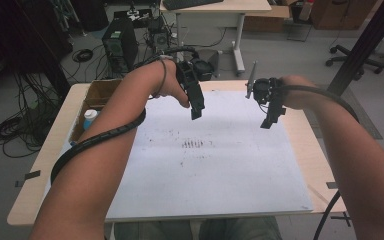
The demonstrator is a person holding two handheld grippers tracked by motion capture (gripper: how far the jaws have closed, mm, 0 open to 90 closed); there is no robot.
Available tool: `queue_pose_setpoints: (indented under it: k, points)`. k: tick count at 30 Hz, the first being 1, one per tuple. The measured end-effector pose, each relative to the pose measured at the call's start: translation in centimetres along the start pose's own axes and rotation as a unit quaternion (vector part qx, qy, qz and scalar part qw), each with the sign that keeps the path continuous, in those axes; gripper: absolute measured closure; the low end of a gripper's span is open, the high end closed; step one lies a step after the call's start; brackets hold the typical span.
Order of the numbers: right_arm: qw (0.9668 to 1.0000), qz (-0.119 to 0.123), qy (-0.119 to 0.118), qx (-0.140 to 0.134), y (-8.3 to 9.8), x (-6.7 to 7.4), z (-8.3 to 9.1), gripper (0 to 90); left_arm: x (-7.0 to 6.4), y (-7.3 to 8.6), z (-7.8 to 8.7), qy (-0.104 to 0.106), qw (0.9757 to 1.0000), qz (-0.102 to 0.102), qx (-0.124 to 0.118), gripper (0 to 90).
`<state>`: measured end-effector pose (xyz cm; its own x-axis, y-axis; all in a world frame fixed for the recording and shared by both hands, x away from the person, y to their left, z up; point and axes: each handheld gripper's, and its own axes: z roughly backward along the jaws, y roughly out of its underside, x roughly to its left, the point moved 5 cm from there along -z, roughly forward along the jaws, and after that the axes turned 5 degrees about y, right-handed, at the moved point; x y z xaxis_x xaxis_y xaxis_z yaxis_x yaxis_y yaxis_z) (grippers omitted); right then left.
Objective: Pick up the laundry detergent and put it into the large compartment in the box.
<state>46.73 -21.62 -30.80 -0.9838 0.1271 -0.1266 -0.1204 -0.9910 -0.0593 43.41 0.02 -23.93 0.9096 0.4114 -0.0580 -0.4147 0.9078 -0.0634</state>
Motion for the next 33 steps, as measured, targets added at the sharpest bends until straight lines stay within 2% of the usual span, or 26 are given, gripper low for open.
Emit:
queue_pose_setpoints:
  k: [3,7,16,18,25,33]
  points:
    - [1.0000,-0.001,0.002,0.003,0.2,-0.1,0.3,3.0,0.1,-0.2,-0.3,0.010,0.9998,-0.015,0.003,6.6]
    - [1.0000,-0.003,0.004,0.000,0.3,-0.2,0.3,3.0,0.5,-0.4,-0.7,0.014,0.9997,-0.020,0.003,6.7]
    - [1.0000,-0.004,-0.001,0.003,0.0,0.1,-0.1,3.1,2.3,0.0,-1.6,0.012,0.9999,-0.001,0.006,7.1]
    - [1.0000,-0.003,0.000,-0.004,-0.1,0.1,-0.1,3.1,2.5,0.2,-1.5,0.013,0.9999,0.000,0.004,7.2]
    - [0.9999,-0.011,0.001,-0.007,-0.4,0.1,0.2,3.0,2.4,0.5,-1.8,0.016,0.9999,-0.001,-0.002,7.3]
    - [1.0000,-0.001,-0.004,0.001,-1.3,0.5,-0.4,3.0,2.1,1.0,-2.1,0.022,0.9997,-0.006,-0.002,7.3]
